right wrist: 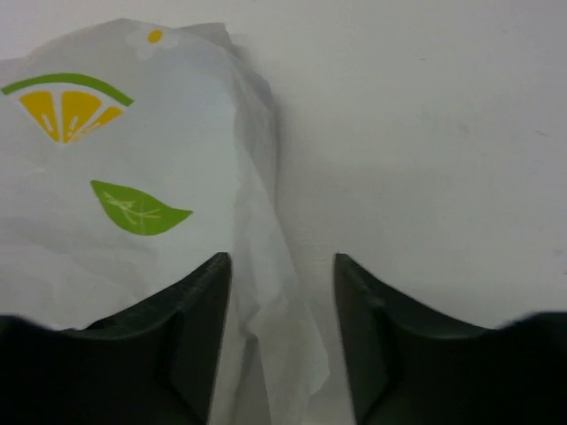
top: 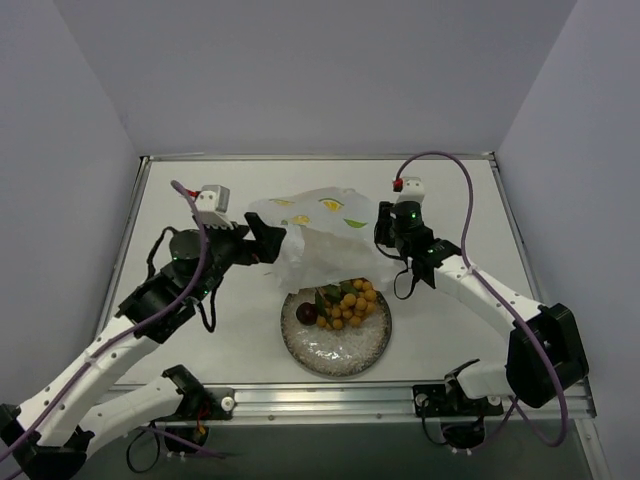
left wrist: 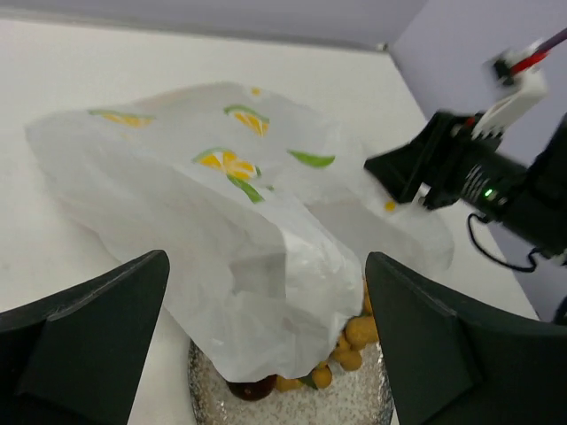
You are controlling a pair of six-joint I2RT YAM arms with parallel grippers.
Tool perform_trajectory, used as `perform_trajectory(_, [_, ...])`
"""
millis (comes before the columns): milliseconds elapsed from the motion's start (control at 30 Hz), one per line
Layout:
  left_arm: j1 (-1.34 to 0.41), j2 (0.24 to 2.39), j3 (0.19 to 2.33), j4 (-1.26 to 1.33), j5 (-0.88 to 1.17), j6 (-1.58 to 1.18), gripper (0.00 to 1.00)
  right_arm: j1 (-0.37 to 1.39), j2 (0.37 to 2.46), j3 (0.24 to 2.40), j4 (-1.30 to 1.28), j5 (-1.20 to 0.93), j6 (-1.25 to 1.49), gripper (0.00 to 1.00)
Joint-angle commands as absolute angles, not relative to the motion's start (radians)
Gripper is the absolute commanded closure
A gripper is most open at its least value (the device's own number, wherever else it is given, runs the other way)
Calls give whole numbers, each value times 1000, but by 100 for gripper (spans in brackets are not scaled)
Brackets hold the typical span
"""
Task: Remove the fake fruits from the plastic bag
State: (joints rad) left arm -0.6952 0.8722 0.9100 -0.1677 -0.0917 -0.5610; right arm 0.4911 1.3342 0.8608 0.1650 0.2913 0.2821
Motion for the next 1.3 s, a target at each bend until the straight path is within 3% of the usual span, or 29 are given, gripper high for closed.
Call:
perform_trajectory(0, [-686,821,1046,-279,-210,-480,8,471,1339,899,262,117,276,60])
perform_trajectory(100, [-678,912,1151,-288,-248,-437,8,439,1350,923,285,31,293,93])
perform_trajectory(133, [-670,945,1185,-293,-252,-425,9,428,1361,925,305,14,296,99])
perform_trajectory(267, [-520,1164,1339,-305,-103,-428,9,381,1399,948,343,-35,293,100])
perform_trajectory(400, [-283,1501,1477,-324,191,-506,14,351,1466,959,432,-95,258,100])
perform_trajectory(433, [-256,1553,1502,-322,231,-521,18,339,1479,960,448,-103,253,100])
perform_trajectory(600, [-157,1843,1655,-345,466,-627,19,305,1525,971,477,-127,239,100])
perform_trajectory(800, [-83,1848,1455,-97,477,-797,16,301,1516,946,495,-143,238,100])
perform_trajectory(1133, [-87,1956,1353,135,534,-940,11,302,1512,930,514,-184,264,100])
perform_trajectory(1233, [-97,1980,1359,167,505,-942,24,302,1519,933,515,-201,273,100])
perform_trajectory(1267, [-98,1991,1361,188,502,-946,37,304,1520,936,515,-204,275,100])
